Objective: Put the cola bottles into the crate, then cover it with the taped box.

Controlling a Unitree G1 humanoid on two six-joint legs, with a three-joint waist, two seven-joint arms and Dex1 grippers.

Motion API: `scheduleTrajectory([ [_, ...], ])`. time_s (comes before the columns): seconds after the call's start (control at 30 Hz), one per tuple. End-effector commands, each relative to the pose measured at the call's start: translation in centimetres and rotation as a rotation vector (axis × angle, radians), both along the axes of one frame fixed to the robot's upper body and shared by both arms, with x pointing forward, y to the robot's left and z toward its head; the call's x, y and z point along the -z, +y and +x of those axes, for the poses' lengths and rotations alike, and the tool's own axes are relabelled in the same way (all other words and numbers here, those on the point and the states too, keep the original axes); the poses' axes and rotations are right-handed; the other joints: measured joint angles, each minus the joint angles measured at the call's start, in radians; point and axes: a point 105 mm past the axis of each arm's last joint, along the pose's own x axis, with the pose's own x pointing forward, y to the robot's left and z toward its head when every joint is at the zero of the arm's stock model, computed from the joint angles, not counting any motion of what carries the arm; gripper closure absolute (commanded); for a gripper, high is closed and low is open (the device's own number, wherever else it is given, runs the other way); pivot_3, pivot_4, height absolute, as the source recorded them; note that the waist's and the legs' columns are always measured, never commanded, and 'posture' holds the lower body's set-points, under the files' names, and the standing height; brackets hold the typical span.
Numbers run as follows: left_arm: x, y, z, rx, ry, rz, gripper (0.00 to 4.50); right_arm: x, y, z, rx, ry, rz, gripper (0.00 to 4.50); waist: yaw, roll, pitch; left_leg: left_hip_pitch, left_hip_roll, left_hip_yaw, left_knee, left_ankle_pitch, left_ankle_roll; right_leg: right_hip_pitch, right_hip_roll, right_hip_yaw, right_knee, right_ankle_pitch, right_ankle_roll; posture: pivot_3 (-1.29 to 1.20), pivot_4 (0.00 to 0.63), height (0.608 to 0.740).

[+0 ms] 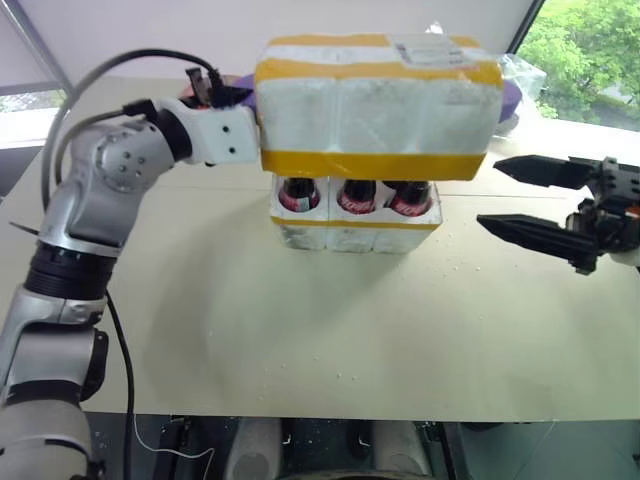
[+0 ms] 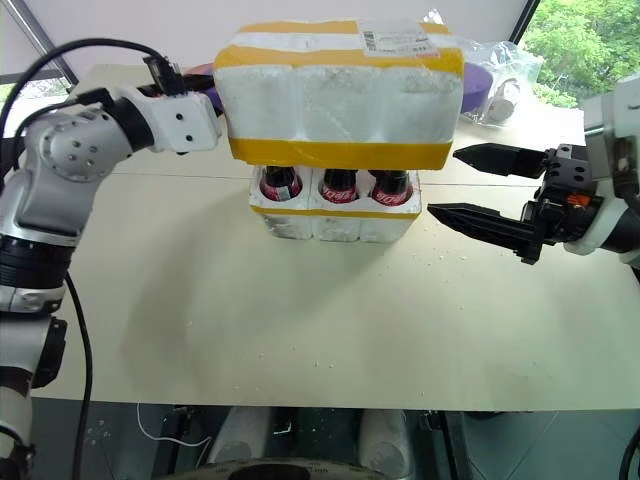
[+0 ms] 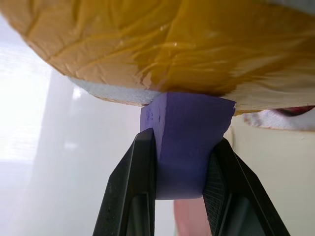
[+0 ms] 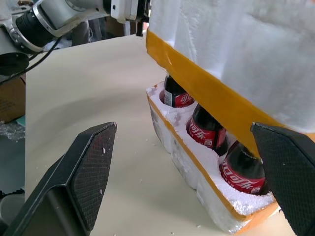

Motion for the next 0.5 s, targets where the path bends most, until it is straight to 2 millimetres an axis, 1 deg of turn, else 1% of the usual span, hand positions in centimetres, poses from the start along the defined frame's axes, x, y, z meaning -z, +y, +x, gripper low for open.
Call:
scheduleTrajectory([
  [0.03,-1.0,-0.1,-0.9,0.020,-0.052,0.014,3.40,-1.2,0.0,-0.5,-0.003,-0.072,0.012,0.00,0.003,0.000,0.000,0.000,0.000,0.000,0.000,0.000,0.000,0.000,0.000,0.000,0.000,0.000,0.000,0.00,0.150,0.740],
  [0.07,-0.7,-0.2,-0.9,0.023,-0.045,0.014,2.91,-1.2,0.0,-0.4,-0.003,-0.073,0.014,0.00,0.003,0.000,0.000,0.000,0.000,0.000,0.000,0.000,0.000,0.000,0.000,0.000,0.000,0.000,0.000,0.00,0.150,0.740],
  [0.1,-0.5,-0.3,-1.0,0.026,-0.041,0.014,2.74,-1.2,0.0,-0.4,-0.002,-0.074,0.015,0.00,0.002,0.000,0.000,0.000,0.000,0.000,0.000,0.000,0.000,0.000,0.000,0.000,0.000,0.000,0.000,0.00,0.150,0.740],
  [0.13,-0.3,-0.4,-1.1,0.029,-0.039,0.014,2.45,-1.2,0.0,-0.3,-0.002,-0.075,0.016,0.00,0.001,0.000,0.000,0.000,0.000,0.000,0.000,0.000,0.000,0.000,0.000,0.000,0.000,0.000,0.000,0.00,0.150,0.740],
  [0.27,0.5,-0.6,-1.3,0.033,-0.033,0.034,0.41,-1.4,0.0,-0.2,-0.005,-0.082,0.021,0.00,0.000,0.000,0.000,0.000,0.000,0.000,0.000,0.000,0.000,0.000,0.000,0.000,0.000,0.000,0.000,0.00,0.150,0.740],
  [0.3,0.7,-0.5,-1.3,0.032,-0.029,0.043,0.06,-1.5,0.0,-0.2,-0.006,-0.083,0.025,0.00,0.000,0.000,0.000,0.000,0.000,0.000,0.000,0.000,0.000,0.000,0.000,0.000,0.000,0.000,0.000,0.00,0.150,0.740],
  [0.4,1.4,0.0,-1.4,0.020,-0.014,0.051,0.06,-1.6,-0.1,-0.1,-0.004,-0.085,0.027,0.00,0.000,0.000,0.000,0.000,0.000,0.000,0.000,0.000,0.000,0.000,0.000,0.000,0.000,0.000,0.000,0.00,0.150,0.740],
  [0.5,2.3,1.3,-1.8,-0.012,0.015,0.055,0.06,-1.6,-0.2,-0.1,0.000,-0.085,0.026,0.00,0.000,0.000,0.000,0.000,0.000,-0.001,0.000,0.000,0.000,0.000,0.000,0.000,0.000,0.000,0.000,0.00,0.150,0.740],
])
